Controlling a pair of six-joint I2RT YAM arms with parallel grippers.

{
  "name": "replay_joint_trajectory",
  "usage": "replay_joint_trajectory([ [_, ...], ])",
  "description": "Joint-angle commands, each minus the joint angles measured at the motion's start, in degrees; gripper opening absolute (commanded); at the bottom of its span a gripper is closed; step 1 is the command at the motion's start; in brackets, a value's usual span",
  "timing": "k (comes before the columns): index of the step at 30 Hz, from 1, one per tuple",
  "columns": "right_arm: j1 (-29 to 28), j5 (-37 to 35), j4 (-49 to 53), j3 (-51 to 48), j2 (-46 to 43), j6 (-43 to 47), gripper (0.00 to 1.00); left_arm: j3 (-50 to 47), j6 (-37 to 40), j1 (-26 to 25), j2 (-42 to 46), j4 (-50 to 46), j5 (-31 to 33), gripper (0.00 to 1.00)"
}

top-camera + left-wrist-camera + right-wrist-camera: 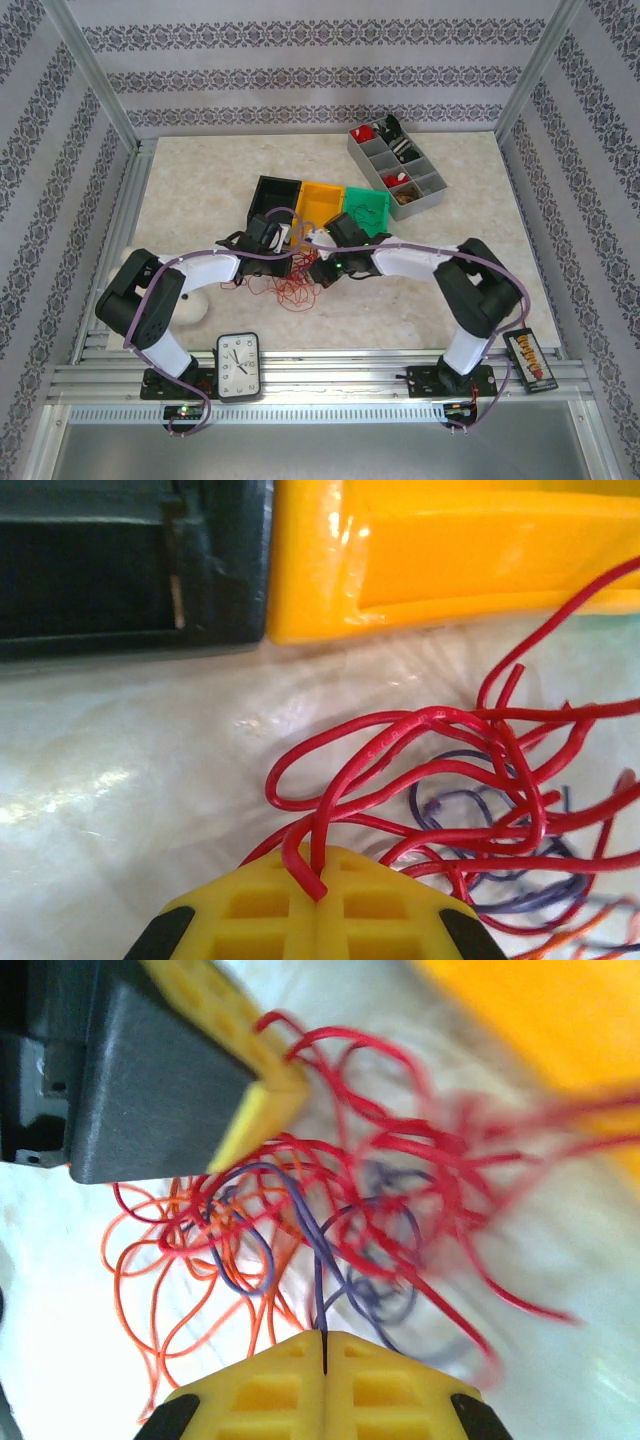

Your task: Untangle the cables

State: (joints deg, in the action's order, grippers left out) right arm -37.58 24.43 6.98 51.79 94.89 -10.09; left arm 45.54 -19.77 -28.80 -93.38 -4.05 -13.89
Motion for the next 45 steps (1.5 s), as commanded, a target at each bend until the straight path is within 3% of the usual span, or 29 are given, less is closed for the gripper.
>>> replay_joint_trajectory([
  [1, 4.47, 0.62, -5.33, -3.89, -8.66, -6.04, 0.01, -0.97, -1.12, 0.06, -0.39, -1.49, 5.97, 0.00],
  [18, 27.65, -19.01, -6.38, -8.35, -36.14, -15.68, 0.00, -2.72, -1.72, 0.23, -1.27, -1.07, 9.25, 0.00],
  [32, 41.46, -19.89, -7.60, -1.18, -42.20, -15.49, 0.00, -3.27, -2.90, 0.75, -2.33, -2.62, 12.63, 0.00],
  [45, 57.85, -13.03, -11.63, 5.16, -43.14, -26.01, 0.00, -3.46, -5.19, 0.76, -3.63, -4.58, 18.64, 0.00],
])
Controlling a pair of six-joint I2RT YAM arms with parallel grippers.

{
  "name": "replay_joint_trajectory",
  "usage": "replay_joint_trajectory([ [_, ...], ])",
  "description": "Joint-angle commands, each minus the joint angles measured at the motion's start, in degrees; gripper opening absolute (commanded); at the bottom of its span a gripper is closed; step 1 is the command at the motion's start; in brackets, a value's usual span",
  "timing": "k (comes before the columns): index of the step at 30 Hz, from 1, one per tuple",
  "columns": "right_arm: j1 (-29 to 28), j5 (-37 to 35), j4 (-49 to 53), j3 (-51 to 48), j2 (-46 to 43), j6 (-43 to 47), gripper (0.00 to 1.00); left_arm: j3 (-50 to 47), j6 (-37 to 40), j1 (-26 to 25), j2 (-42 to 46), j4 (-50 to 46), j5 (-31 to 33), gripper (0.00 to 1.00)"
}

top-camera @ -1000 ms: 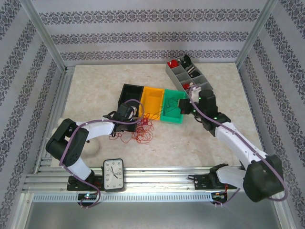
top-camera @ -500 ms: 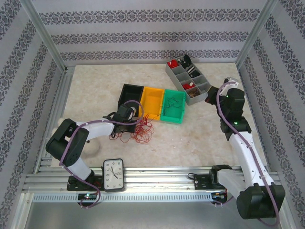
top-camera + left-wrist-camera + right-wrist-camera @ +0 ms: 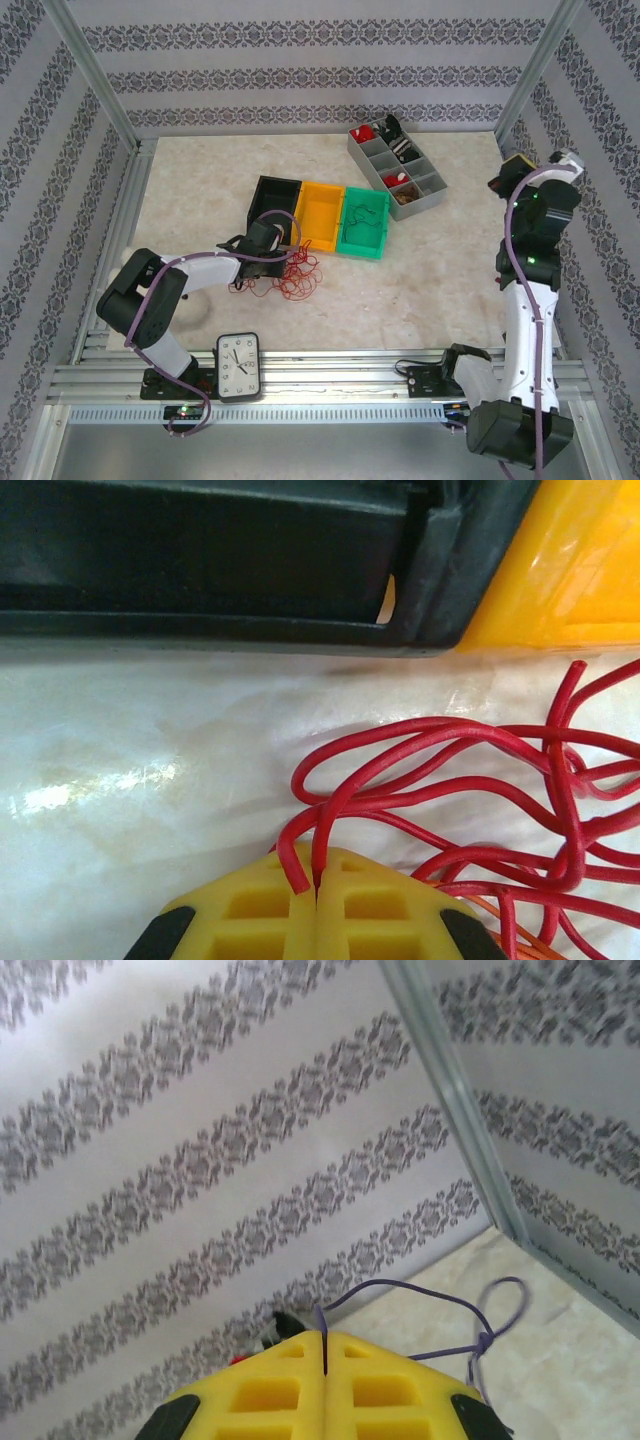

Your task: Untangle the cables

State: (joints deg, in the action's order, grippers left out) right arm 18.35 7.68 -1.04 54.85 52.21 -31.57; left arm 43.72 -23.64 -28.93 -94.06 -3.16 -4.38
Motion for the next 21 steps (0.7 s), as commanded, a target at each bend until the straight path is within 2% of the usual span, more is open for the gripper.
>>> replay_joint_trajectory([
  [1, 2.32, 5.37, -4.09, 2.62, 0.00, -5.10, 0.00, -1.67, -1.24, 0.88, -2.97, -5.46, 9.21, 0.00],
  [4, 1.60, 9.98, -3.97, 4.66, 0.87, -3.83, 0.00, -1.60, -1.09, 0.89, -2.68, -5.08, 8.93, 0.00],
  [10, -3.80, 12.80, -0.88, 9.06, 0.53, 3.47, 0.00, -2.69, 0.72, 0.87, 0.29, -0.98, 4.40, 0.00],
  [14, -6.76, 15.65, -1.09, 11.37, 1.10, 4.24, 0.00, -2.70, 0.61, 0.89, 1.80, 0.46, 3.26, 0.00],
  [17, -10.25, 18.18, -1.86, 11.97, 3.03, 3.39, 0.00, -2.48, 0.56, 0.87, 1.96, 0.99, 2.93, 0.00],
  [21, -16.49, 17.62, -2.48, 10.90, 5.74, 4.25, 0.00, -1.81, 0.60, 0.88, 1.12, 0.80, 2.62, 0.00],
])
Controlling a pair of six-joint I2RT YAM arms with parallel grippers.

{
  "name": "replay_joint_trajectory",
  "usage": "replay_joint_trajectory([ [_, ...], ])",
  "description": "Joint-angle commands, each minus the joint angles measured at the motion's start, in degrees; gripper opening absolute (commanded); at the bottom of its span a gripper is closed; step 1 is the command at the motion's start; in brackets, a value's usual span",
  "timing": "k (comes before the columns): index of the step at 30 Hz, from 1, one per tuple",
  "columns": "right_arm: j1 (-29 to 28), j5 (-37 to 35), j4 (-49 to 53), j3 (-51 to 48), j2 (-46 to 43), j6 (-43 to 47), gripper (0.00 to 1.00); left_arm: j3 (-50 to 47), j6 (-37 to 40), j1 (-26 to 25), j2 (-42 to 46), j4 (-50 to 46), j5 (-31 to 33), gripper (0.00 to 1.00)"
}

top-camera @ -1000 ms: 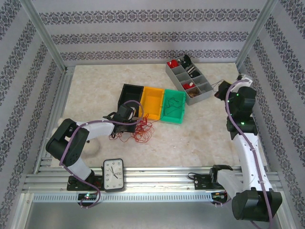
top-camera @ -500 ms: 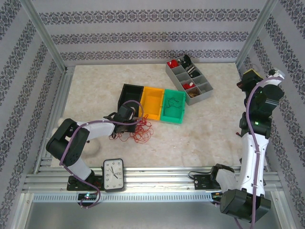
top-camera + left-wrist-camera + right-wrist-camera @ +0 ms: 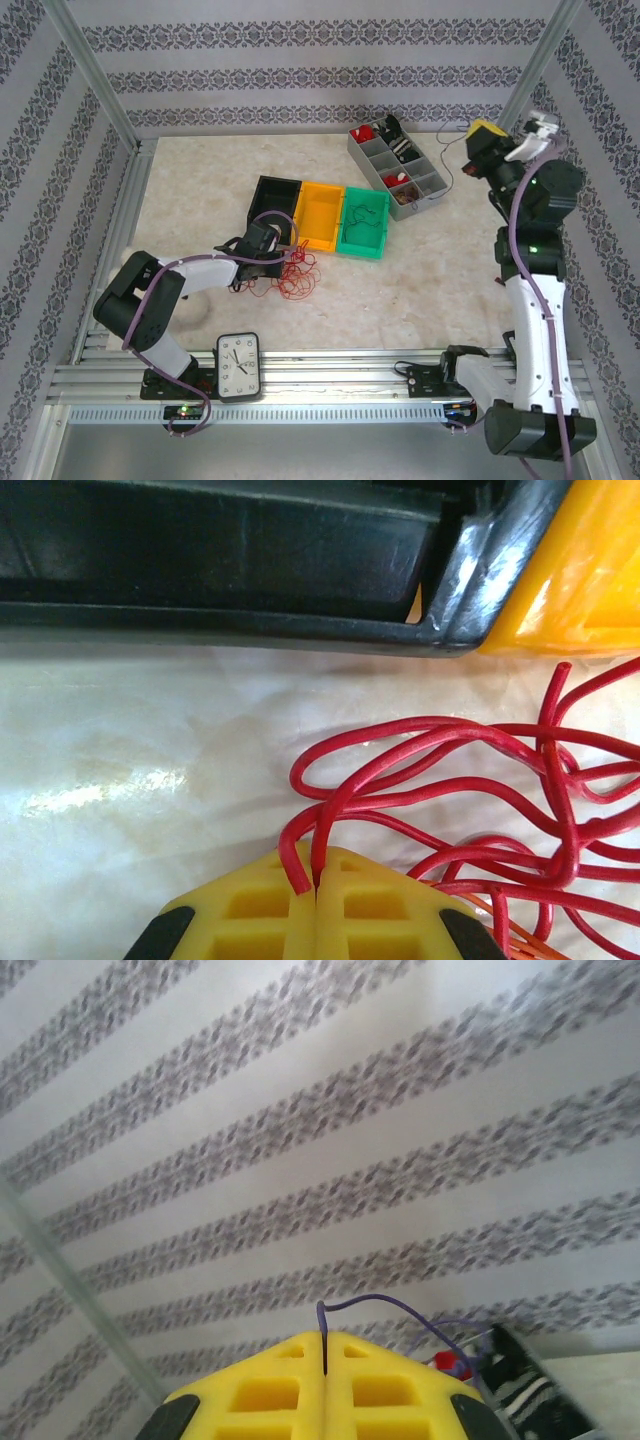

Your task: Untangle the cables

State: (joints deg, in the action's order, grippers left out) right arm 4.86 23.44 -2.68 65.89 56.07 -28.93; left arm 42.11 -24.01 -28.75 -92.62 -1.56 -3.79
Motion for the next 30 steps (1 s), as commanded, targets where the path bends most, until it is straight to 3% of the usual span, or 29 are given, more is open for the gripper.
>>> replay_joint_trajectory([
  [1, -4.38, 1.61, -1.11, -0.63, 2.61, 1.66, 0.00, -0.06, 0.91, 0.72, -0.45, -0.86, 1.95, 0.00],
  [9, -13.22, 0.10, -1.74, -1.53, 7.15, 4.61, 0.00, -0.29, 0.90, 0.72, -0.28, -0.68, 2.02, 0.00],
  [19, -15.02, -0.60, -0.57, 1.79, 9.35, 6.81, 0.00, -0.80, 0.81, 0.71, -0.28, -0.17, 2.12, 0.00],
  [30, -17.71, -2.80, -0.84, -4.00, 12.29, 6.51, 0.00, -0.94, 1.09, 0.72, -0.54, -0.09, 1.95, 0.00],
])
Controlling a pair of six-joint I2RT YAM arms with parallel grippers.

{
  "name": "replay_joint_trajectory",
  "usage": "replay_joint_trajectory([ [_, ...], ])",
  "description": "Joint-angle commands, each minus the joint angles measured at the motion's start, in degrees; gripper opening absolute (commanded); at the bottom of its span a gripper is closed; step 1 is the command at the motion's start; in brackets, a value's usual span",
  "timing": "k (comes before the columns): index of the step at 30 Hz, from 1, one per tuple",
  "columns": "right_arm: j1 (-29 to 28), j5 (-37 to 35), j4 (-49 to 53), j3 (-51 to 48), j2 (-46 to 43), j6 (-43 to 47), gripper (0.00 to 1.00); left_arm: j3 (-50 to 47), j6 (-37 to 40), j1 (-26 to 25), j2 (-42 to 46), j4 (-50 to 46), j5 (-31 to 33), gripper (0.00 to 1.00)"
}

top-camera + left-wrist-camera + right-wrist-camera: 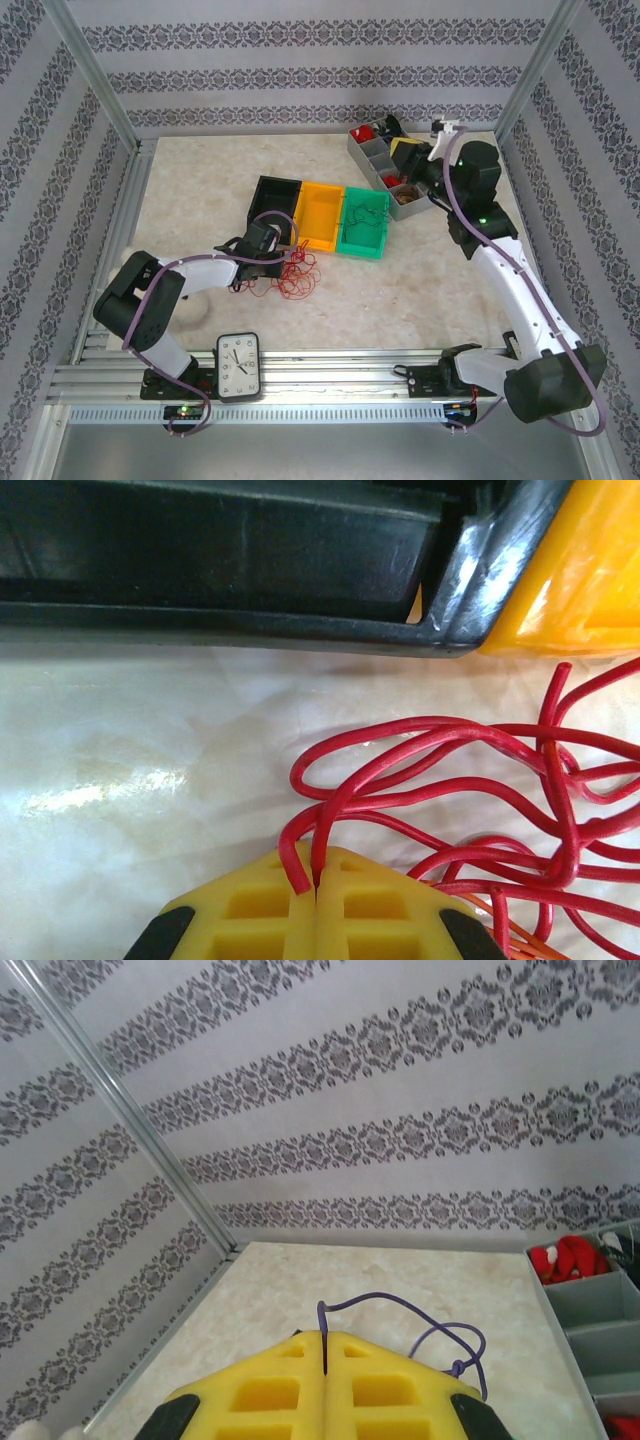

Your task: Untangle the cables

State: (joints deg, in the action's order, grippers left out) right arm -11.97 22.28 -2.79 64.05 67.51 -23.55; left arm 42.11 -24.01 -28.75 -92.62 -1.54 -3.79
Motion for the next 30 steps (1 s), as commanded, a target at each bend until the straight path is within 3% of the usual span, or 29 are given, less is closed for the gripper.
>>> replay_joint_trajectory([
  [1, -0.87, -2.16, -0.64, -2.99, 1.19, 1.22, 0.00, -0.92, 1.12, 0.72, -0.67, -0.05, 1.86, 0.00],
  [12, -1.65, -4.55, -0.38, -9.94, 6.28, 0.19, 0.00, -0.66, 1.37, 0.70, -0.89, -0.19, 1.60, 0.00],
  [24, -5.75, -12.36, 0.41, -9.94, 19.57, 0.29, 0.01, -0.25, 1.90, 0.72, -1.12, -0.57, 1.32, 0.00],
  [28, -5.75, -15.75, 0.80, -8.45, 20.11, -1.31, 0.35, -0.58, 1.85, 0.71, -0.68, -0.44, 1.28, 0.00],
  [30, -5.79, -17.19, 0.78, -8.18, 18.89, -1.44, 0.45, -0.72, 1.83, 0.72, -0.55, -0.31, 1.31, 0.00],
])
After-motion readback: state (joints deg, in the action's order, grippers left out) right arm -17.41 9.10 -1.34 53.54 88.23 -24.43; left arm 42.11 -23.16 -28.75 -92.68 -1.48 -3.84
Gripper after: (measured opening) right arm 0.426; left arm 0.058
